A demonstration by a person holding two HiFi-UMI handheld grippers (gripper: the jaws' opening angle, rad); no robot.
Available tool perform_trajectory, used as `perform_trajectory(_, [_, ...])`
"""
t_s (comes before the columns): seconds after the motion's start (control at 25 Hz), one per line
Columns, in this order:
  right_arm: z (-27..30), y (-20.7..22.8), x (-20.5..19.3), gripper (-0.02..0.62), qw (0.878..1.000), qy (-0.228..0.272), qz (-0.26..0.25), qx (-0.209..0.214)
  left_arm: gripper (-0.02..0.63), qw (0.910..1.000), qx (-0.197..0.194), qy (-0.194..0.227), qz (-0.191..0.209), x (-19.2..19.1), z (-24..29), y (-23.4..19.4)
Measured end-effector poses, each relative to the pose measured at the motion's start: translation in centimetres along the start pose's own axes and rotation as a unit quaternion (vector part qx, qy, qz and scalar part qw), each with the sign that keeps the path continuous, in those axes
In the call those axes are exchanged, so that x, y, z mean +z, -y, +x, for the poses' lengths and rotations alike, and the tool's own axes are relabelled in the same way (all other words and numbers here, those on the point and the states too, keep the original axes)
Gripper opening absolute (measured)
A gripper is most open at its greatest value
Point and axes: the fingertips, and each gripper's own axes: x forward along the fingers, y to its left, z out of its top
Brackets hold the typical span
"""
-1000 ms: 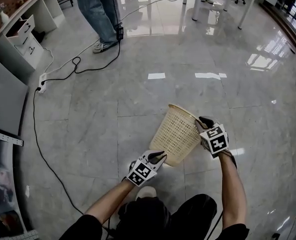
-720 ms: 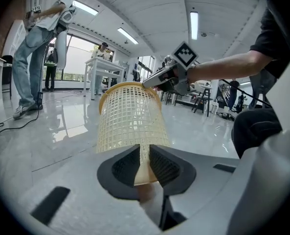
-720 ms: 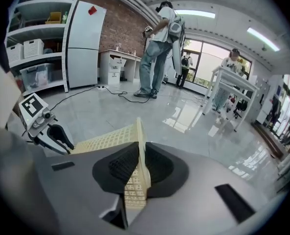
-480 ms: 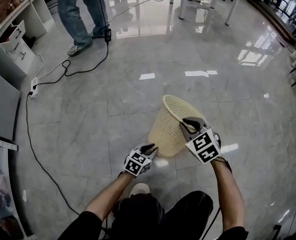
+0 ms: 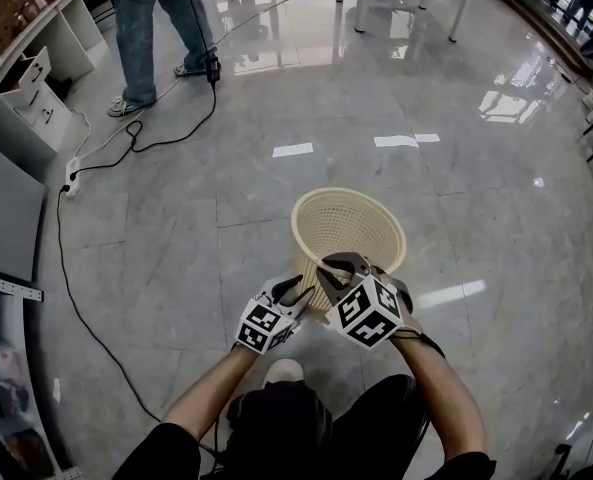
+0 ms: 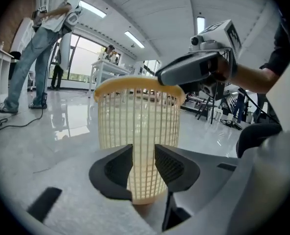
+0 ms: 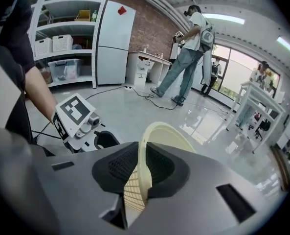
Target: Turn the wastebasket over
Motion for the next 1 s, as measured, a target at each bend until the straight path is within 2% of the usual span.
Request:
perform_trajectory(0.08, [0.5,-1.1,0.2,0.051,1.000,-0.009,-0.024,0.003,0.127,0.9998,0.006,0.006,0.019,0.7,-0.3,0.1])
perform_trajectory(0.32, [1.6,-4.2,-1.4,0.054,0.997,-0.050,-0.040,0.032,0.130,0.9984,0.000,-0.051,0.027,-2.7,0.6,0.5])
perform_trajectory(0.56, [3.6,-6.7,-4.3,0.055,0.996,-0.069,-0.025,0.047,0.132,0.9965,-0.004,-0.077,0.033,-4.9,1.6,0.7])
perform_trajectory(0.68, [3.9,-7.0,-5.1,0.055,0.997,-0.062,-0.020,0.038,0.132,0.9959,-0.002,-0.079,0.045,-5.8,1.6,0.9])
perform_trajectory(0.88, [3.9,-6.9,-4.8,0.055,0.998,-0.052,-0.025,0.027,0.132,0.9960,0.000,-0.080,0.040,-6.5,0.7,0.7])
perform_trajectory(1.0, [3.0,-6.5,-3.7,0.077,1.000,-0.014,-0.009,0.010,0.132,0.9973,0.005,-0.068,0.028,-5.7,-0.5,0.5])
